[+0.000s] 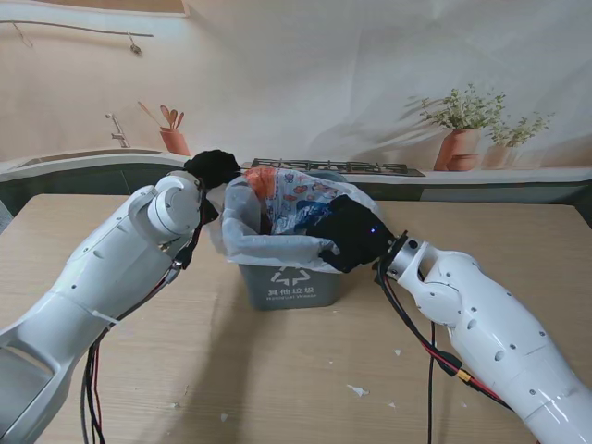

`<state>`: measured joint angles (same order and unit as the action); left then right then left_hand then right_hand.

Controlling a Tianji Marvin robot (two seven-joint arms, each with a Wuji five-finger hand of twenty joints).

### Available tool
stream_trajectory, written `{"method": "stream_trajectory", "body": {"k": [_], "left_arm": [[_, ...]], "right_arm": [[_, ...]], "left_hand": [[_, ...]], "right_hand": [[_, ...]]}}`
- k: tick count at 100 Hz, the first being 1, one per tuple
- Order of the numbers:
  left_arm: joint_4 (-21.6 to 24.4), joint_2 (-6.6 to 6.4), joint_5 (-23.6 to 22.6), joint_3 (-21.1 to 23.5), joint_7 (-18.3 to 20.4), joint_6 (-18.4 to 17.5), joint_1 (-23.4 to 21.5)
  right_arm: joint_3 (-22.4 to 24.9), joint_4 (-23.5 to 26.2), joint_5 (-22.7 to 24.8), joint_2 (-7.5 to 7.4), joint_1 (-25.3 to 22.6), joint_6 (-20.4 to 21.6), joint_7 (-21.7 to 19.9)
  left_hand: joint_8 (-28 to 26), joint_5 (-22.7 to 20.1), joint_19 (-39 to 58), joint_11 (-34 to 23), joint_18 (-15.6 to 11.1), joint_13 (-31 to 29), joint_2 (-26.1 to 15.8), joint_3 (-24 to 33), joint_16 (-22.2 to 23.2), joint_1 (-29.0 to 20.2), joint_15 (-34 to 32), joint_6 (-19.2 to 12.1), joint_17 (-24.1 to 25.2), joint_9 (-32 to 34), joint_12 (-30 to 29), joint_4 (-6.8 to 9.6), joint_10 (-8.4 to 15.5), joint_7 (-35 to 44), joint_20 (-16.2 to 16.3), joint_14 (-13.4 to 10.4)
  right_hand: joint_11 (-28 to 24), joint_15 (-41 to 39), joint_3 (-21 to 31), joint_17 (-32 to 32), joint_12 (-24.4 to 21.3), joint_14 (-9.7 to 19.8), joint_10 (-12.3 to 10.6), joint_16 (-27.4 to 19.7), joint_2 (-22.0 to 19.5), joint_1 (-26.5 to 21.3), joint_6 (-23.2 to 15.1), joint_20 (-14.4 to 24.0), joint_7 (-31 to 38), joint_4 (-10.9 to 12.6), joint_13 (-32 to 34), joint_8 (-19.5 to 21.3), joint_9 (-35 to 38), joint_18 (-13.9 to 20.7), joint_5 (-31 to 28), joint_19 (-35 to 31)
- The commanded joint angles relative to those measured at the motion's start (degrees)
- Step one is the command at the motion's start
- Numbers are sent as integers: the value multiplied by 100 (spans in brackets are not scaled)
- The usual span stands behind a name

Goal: Fit the garbage bag over the bin

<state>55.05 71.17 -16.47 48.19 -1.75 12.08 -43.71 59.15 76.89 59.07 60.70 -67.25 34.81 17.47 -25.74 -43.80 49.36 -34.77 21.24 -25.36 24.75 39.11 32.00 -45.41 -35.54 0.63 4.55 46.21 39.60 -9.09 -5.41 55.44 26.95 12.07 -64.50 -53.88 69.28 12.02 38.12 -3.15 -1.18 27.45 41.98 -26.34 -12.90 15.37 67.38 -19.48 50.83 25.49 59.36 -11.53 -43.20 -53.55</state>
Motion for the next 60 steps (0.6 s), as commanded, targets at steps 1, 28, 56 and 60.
{"method": "stream_trajectory", "body": {"k": [1, 28, 56, 60], "left_arm": [[-65, 38, -39, -133, 251, 67, -91], [66, -66, -79, -66, 480, 133, -171], [426, -509, -921, -208, 1424, 258, -116], [406, -506, -938, -181, 1369, 232, -138]], "right_arm": [[-71, -102, 37, 40, -56, 6, -136], [-86, -104, 42, 40, -54, -15, -124], [-150, -115, 17, 51, -26, -79, -117], [-162, -117, 16, 52, -19, -84, -120]], "left_hand": [[-34, -50, 270, -21, 103, -5, 376, -16, 106, -401, -133, -46, 0, -27, 60, -15, -63, 94, 1, 37], [147, 75, 274, -150, 89, 85, 419, -72, 78, -262, -82, 56, 52, -373, -277, 36, -94, -145, -54, 68], [823, 2596, -385, 755, -205, 1835, 452, 254, -330, 1751, 931, 987, 81, -3420, -1792, 210, -211, -2920, -284, -107], [882, 2646, -432, 839, -202, 1900, 431, 169, -356, 1809, 996, 1027, 92, -3433, -1878, 203, -216, -3024, -277, -110]], "right_hand": [[-179, -114, 500, -99, 16, -34, 33, 64, -63, -365, -512, -80, -12, 42, 11, -44, 0, -51, -115, -144], [-182, -124, 505, -99, 27, -45, 49, 66, -63, -369, -480, -79, -10, 40, 23, -42, 10, -49, -116, -144], [-199, -157, 507, -107, 39, -71, 103, 76, -73, -385, -369, -76, 9, 39, 40, -47, 36, -45, -118, -151], [-198, -161, 510, -110, 38, -76, 100, 77, -72, -385, -363, -76, 9, 40, 46, -49, 41, -37, -116, -150]]}}
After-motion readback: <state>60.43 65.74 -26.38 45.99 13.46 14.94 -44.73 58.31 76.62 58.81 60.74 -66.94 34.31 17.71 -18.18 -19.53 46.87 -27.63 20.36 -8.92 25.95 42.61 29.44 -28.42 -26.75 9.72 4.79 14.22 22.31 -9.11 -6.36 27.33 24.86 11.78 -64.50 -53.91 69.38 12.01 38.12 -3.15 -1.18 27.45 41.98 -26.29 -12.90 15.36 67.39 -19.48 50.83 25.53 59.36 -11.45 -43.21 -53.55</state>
